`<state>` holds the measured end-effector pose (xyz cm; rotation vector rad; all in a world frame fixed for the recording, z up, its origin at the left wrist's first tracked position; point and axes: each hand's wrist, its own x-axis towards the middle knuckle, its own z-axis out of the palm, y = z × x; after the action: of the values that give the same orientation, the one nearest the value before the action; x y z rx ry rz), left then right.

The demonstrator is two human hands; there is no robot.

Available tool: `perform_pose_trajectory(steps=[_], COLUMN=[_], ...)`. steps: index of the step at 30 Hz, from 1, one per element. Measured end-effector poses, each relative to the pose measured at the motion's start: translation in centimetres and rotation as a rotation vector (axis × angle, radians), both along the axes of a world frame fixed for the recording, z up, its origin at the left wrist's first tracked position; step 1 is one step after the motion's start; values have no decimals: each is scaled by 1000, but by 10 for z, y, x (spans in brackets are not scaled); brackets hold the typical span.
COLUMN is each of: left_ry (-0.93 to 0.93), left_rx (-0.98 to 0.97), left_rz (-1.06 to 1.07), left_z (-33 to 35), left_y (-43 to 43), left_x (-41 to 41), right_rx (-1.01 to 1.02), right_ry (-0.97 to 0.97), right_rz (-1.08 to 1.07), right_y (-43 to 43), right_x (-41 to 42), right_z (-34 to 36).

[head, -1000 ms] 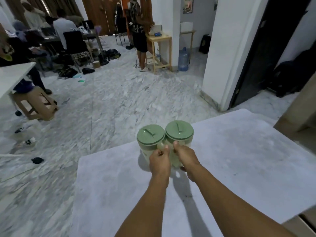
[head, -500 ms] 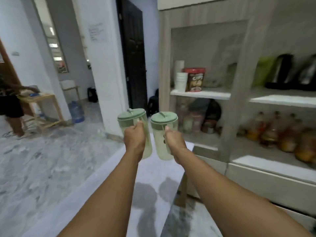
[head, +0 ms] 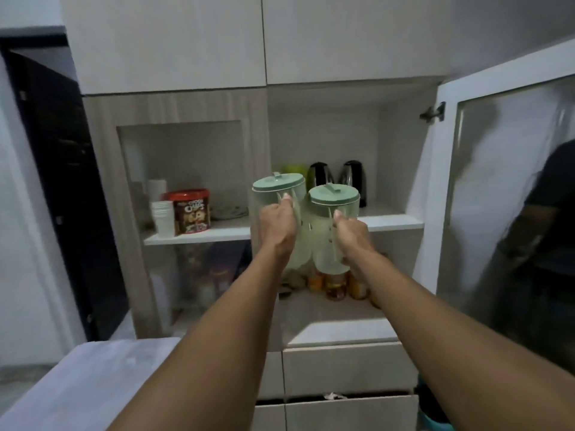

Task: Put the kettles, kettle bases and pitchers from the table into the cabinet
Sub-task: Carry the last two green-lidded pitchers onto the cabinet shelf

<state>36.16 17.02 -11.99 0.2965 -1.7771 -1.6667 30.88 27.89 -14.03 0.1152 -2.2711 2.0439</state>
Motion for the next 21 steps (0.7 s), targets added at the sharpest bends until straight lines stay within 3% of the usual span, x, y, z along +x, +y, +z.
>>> perform_pose_trajectory(steps=[9,21], left_ry=[-55,-126], left_rx=[-25,-43], left_rz=[2,-77], left_z=[24,10], left_y=[79,45], left_x=[-197,-443], right_rx=[54,-8], right_ry=[35,-1], right_rz=[-53,-170], right_y=[85,69], right_x=[-188,-419], right_z=[24,8])
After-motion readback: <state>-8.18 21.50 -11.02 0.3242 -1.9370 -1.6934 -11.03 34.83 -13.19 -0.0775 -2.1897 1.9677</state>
